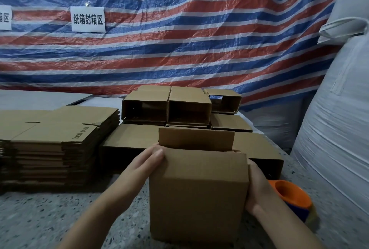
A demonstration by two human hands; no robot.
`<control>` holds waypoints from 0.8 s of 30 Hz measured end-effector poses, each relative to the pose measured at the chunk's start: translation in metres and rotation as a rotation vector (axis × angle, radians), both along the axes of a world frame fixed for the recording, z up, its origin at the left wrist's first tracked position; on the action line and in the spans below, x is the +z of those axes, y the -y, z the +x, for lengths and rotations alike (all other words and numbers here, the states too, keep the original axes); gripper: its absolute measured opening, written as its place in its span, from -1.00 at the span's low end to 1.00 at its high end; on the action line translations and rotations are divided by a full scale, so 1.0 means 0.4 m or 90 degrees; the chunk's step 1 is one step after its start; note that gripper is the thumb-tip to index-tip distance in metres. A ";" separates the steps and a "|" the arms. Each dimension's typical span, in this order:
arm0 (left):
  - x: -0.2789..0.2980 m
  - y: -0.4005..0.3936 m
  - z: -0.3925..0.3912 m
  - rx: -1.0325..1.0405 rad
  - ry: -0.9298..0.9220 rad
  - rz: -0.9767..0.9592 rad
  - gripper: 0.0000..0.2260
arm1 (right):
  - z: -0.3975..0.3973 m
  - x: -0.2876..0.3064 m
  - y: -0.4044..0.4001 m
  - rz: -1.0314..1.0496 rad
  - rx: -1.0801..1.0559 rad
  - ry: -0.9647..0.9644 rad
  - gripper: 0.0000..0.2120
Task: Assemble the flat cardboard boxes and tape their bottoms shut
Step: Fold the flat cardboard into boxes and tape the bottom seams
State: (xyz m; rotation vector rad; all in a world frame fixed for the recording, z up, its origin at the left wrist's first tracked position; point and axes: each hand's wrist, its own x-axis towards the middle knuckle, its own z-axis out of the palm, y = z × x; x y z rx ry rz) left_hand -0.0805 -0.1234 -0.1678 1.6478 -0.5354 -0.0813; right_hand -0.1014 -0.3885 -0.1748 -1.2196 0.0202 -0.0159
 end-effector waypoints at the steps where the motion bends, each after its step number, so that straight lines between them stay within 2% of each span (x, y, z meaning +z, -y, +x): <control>1: 0.000 0.005 0.001 0.014 -0.002 -0.003 -0.59 | 0.001 -0.002 0.000 -0.001 0.011 0.008 -0.68; 5: 0.004 0.021 -0.004 0.040 -0.008 -0.022 -0.77 | -0.006 0.006 -0.003 0.000 0.027 0.015 -0.49; 7: 0.004 0.022 -0.003 0.044 -0.014 -0.041 -0.81 | -0.015 0.009 -0.003 -0.007 0.028 0.024 -0.48; 10: 0.000 0.023 0.002 0.048 -0.016 -0.075 -0.85 | -0.020 0.010 0.004 -0.052 0.056 0.046 -0.59; 13: -0.003 0.024 0.006 0.046 -0.020 -0.125 -0.66 | -0.022 0.010 0.019 -0.107 0.103 0.065 -0.91; 14: -0.003 0.023 0.008 0.050 0.000 -0.127 -0.54 | -0.023 0.016 0.022 -0.119 0.101 0.079 -0.82; 16: 0.004 0.019 0.012 0.065 0.059 -0.096 -0.34 | -0.017 0.025 0.035 -0.129 0.083 0.110 -0.41; 17: 0.009 0.018 0.012 0.065 0.079 -0.084 -0.30 | -0.015 0.032 0.037 -0.141 0.074 0.131 -0.27; 18: 0.013 0.017 0.014 0.062 0.087 -0.082 -0.29 | -0.012 0.040 0.037 -0.165 0.067 0.151 -0.23; 20: 0.014 0.013 0.014 0.080 0.094 -0.065 -0.31 | -0.009 0.045 0.037 -0.216 0.060 0.188 -0.34; 22: 0.011 0.010 0.013 0.120 0.125 -0.038 -0.37 | -0.006 0.042 0.040 -0.223 0.042 0.197 -0.64; 24: 0.008 0.011 0.008 0.141 0.149 -0.029 -0.55 | -0.009 0.035 0.042 -0.251 -0.009 0.202 -0.87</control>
